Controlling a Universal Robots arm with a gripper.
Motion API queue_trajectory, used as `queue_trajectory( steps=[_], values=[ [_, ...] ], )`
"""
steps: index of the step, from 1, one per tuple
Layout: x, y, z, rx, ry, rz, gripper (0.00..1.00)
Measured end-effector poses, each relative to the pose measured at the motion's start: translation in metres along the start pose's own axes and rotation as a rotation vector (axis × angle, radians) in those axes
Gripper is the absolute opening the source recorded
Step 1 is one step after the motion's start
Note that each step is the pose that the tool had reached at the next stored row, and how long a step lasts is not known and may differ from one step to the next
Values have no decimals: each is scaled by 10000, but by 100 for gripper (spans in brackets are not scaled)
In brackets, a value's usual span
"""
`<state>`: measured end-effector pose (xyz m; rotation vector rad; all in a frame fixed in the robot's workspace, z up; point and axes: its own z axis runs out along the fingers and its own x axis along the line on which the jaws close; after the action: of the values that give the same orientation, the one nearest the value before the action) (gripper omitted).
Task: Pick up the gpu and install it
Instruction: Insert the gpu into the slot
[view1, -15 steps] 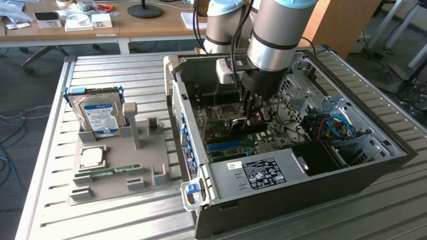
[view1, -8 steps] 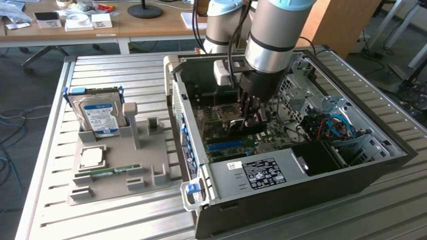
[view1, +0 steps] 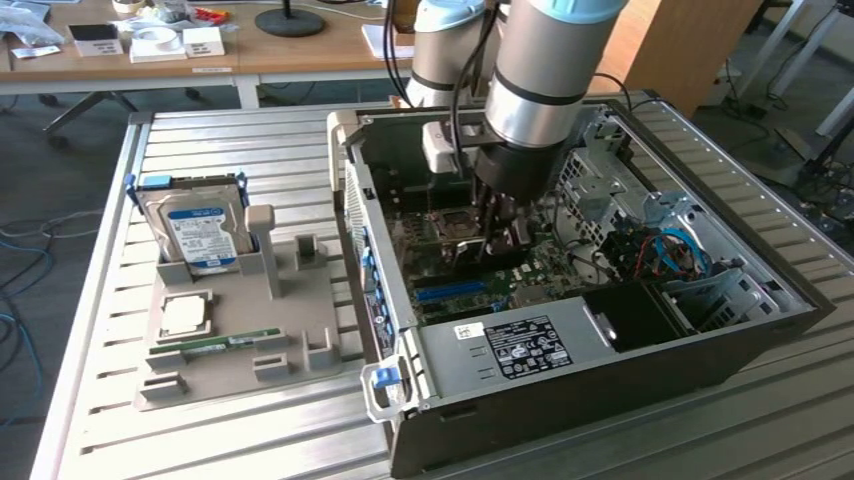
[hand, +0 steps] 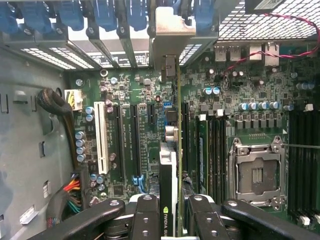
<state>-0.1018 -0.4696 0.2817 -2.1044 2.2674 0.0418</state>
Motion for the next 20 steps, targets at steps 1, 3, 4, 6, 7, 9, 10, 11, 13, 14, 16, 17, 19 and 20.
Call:
queue_trajectory(
  steps=[1, 3, 4, 6, 7, 9, 10, 11, 13, 14, 16, 17, 19, 20],
  values=[
    [1, 4, 1, 0, 1, 0, 27],
    [2, 10, 14, 0, 1, 0, 27],
    [3, 14, 23, 0, 1, 0, 27],
    [3, 20, 39, -1, 2, -1, 27],
    [3, 22, 45, 0, 1, 0, 27],
    [2, 27, 51, -2, 4, 0, 27],
    [2, 27, 51, -2, 4, -1, 27],
    [2, 27, 51, -2, 4, -1, 27],
    [2, 28, 52, -1, 2, -1, 27],
    [2, 31, 53, 0, 1, 1, 27],
    [2, 37, 53, 0, 0, 0, 27],
    [2, 40, 53, 0, 0, 0, 27],
    [3, 44, 52, 0, 2, -1, 27],
    [3, 47, 52, -1, 1, 0, 27]
  ],
)
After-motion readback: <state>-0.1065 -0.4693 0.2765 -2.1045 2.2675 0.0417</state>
